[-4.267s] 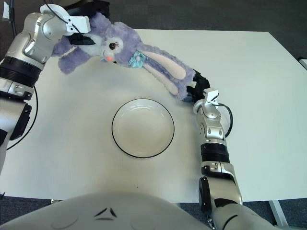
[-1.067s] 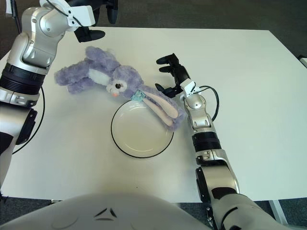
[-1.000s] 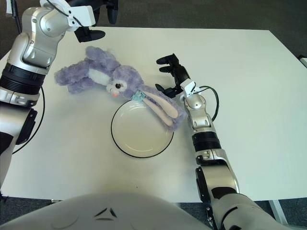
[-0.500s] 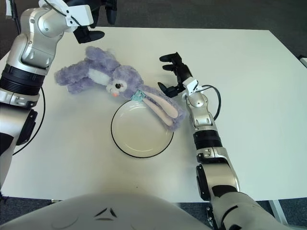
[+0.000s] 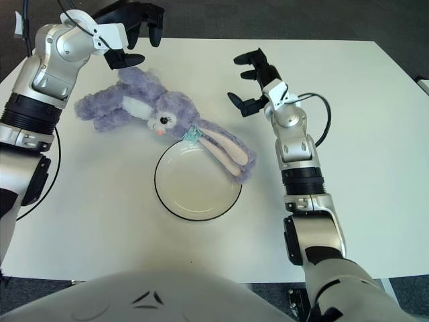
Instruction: Put the doll into the plate.
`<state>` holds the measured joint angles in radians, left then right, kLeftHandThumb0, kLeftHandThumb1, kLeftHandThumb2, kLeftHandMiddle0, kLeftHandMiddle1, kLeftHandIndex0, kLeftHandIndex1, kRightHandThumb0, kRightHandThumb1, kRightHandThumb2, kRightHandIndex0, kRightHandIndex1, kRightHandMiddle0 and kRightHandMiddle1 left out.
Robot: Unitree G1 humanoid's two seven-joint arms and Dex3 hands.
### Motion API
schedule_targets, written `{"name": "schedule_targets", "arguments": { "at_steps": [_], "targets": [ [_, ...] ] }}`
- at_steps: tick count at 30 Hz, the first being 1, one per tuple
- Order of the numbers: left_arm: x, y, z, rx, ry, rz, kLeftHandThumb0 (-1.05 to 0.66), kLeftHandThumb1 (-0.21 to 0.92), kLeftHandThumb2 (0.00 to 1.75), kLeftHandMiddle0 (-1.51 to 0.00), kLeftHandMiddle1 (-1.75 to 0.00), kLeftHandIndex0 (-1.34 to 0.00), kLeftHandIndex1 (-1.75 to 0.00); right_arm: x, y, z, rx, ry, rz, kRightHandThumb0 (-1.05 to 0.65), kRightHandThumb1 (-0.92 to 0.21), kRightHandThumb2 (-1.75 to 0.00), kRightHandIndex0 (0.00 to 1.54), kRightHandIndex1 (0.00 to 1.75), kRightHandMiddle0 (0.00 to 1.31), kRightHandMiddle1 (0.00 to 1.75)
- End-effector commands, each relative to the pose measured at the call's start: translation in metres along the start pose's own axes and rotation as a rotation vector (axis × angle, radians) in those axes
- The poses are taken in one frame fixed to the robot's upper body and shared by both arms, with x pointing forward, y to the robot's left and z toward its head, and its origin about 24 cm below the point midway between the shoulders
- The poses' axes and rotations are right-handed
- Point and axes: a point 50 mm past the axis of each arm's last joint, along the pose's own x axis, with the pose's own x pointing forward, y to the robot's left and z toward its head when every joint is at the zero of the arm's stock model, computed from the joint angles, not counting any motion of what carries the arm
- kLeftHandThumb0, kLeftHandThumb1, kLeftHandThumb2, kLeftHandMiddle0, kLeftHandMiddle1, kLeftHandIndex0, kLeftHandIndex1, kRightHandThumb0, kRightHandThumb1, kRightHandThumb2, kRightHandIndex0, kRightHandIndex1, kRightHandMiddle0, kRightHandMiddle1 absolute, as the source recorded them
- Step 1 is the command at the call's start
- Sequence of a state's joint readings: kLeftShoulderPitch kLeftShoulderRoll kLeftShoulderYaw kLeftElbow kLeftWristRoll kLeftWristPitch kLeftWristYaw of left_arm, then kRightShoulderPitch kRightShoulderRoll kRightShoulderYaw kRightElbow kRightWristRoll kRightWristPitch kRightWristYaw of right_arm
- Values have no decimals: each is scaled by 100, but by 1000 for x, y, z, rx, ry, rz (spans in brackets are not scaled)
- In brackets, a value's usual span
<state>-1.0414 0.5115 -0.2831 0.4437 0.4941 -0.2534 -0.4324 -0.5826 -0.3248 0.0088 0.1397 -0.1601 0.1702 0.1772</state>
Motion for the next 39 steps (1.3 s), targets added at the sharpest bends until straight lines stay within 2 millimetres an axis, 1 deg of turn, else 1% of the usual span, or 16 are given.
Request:
{"name": "schedule_targets", "arguments": {
  "at_steps": [1, 3, 5, 6, 9, 11, 14, 17, 19, 22, 23, 24, 26, 29, 31, 39],
  "targets": [
    [0, 6, -3, 43, -14, -11, 0, -14, 175, -101, -150, -76, -175, 1, -6, 12, -65, -11, -5, -49, -24, -118, 9, 109, 0, 109],
    [-1, 6, -6, 69, -12, -25, 0, -15, 173, -106, -141, -77, -175, 1, -9, 18, -104, -15, -9, -49, -24, -117, 9, 112, 0, 110],
    [-3, 6, -9, 92, -1, -37, 0, -11, 169, -103, -144, -71, -175, 3, -13, 27, -154, -27, -12, -50, -23, -117, 9, 113, 0, 109],
    [-3, 6, -11, 102, 4, -42, 0, -3, 164, -96, -152, -63, -175, 3, -15, 32, -179, -35, -13, -52, -24, -116, 8, 114, 0, 109],
    [-5, 5, -14, 111, 15, -51, -1, 9, 154, -86, -161, -52, -175, 6, -17, 45, -245, -55, -11, -57, -27, -112, 5, 114, 0, 109],
    [-6, 4, -16, 111, 16, -54, -1, 16, 148, -71, -168, -53, -175, 7, -16, 50, -269, -65, -7, -60, -29, -110, 2, 112, 0, 108],
    [-8, 3, -18, 107, 7, -57, -1, 27, 137, -57, -172, -49, -175, 8, -13, 65, -333, -112, 21, -64, -35, -105, 1, 108, 0, 109],
    [-9, 1, -22, 108, 4, -69, -1, 36, 127, -48, -173, -44, -175, 5, -10, 72, -404, -128, 74, -70, -42, -99, 0, 104, 0, 109],
    [-9, 0, -24, 114, 7, -79, 21, 38, 120, -54, -169, -23, -169, 4, -9, 74, -426, -122, 108, -72, -46, -96, 0, 102, 0, 107],
    [-8, -1, -26, 123, 15, -92, 31, 51, 101, -48, -166, -9, -159, 3, -9, 75, -443, -109, 139, -73, -50, -93, 0, 99, 0, 106],
    [-8, -2, -27, 128, 22, -104, -2, 47, 100, -35, -159, -6, -151, 4, -7, 73, -448, -104, 152, -74, -51, -92, 0, 97, 0, 105],
    [-8, -2, -28, 133, 26, -112, -25, 44, 102, -25, -153, -4, -143, 5, -6, 73, -451, -100, 161, -75, -52, -91, 0, 97, 0, 105],
    [-8, -3, -29, 138, 32, -124, -49, 40, 103, -14, -144, -1, -133, 5, -3, 72, -455, -98, 175, -75, -53, -89, 0, 99, 0, 106],
    [-7, -3, -30, 145, 40, -142, -60, 38, 104, -8, -137, -1, -126, 7, 1, 72, -470, -102, 204, -75, -53, -89, 0, 103, 0, 106],
    [-7, -3, -31, 158, 62, -166, -65, 39, 102, -4, -125, 0, -116, 9, 3, 72, -525, -109, 239, -77, -54, -89, 1, 111, 0, 106],
    [-7, -5, -34, 174, 142, -219, -69, 41, 97, 0, -99, 0, -96, 10, 9, 75, -621, -134, 301, -83, -64, -79, 5, 120, 0, 105]
  ]
}}
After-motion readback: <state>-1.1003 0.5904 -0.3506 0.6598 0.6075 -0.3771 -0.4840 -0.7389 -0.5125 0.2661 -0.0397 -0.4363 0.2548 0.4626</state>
